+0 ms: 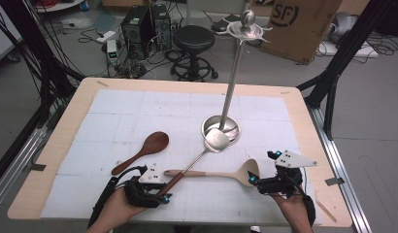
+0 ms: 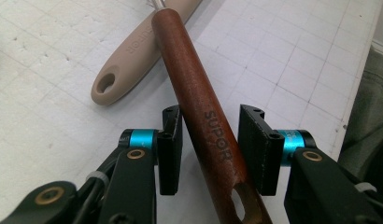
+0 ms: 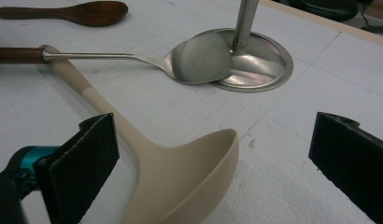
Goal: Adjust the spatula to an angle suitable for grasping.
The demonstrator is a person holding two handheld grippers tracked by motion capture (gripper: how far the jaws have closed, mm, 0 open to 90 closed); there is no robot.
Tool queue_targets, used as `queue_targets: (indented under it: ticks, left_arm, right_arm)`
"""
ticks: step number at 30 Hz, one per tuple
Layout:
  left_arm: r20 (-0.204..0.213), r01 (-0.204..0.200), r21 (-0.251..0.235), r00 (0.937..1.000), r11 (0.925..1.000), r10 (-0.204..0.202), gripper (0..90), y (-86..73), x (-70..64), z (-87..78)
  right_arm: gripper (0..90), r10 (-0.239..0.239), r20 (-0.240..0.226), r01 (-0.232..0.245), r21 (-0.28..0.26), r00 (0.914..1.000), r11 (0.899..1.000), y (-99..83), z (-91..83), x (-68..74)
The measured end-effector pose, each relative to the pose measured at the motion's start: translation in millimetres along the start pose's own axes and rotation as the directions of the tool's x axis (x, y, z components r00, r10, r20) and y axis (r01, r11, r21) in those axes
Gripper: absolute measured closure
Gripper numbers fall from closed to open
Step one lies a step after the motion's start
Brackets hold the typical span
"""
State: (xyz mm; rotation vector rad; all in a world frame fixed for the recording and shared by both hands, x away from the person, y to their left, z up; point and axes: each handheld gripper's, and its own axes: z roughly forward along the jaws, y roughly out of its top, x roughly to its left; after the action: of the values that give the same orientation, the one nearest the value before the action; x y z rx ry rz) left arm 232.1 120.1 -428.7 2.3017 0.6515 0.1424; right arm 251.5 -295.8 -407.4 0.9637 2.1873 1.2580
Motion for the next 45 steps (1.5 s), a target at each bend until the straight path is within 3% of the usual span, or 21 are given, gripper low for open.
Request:
queue_targets:
  ticks: [13, 35, 45]
  left_arm:
    - [-0.007, -0.009, -0.008, 0.9999, 0.9999, 0.009, 64.5, -0.2, 0.1, -3.2]
    - [-0.021, 0.01, -0.056, 0.9997, 0.9984, -0.011, 72.2, 0.5, 3.2, -11.9]
    - [-0.012, 0.021, -0.081, 0.9997, 0.9965, -0.022, 72.6, 2.5, 7.0, -16.4]
  right_arm:
    - [0.4, -0.002, -0.003, 0.002, -0.001, 1.0, 1.0, 0.2, 0.4, 0.2]
    - [0.4, 0.003, -0.016, -0.003, 0.003, 0.9999, 1.0, 0.9, 1.2, 1.8]
    - [0.4, 0.002, -0.061, -0.003, -0.013, 0.9981, 1.0, 7.9, 2.4, 7.8]
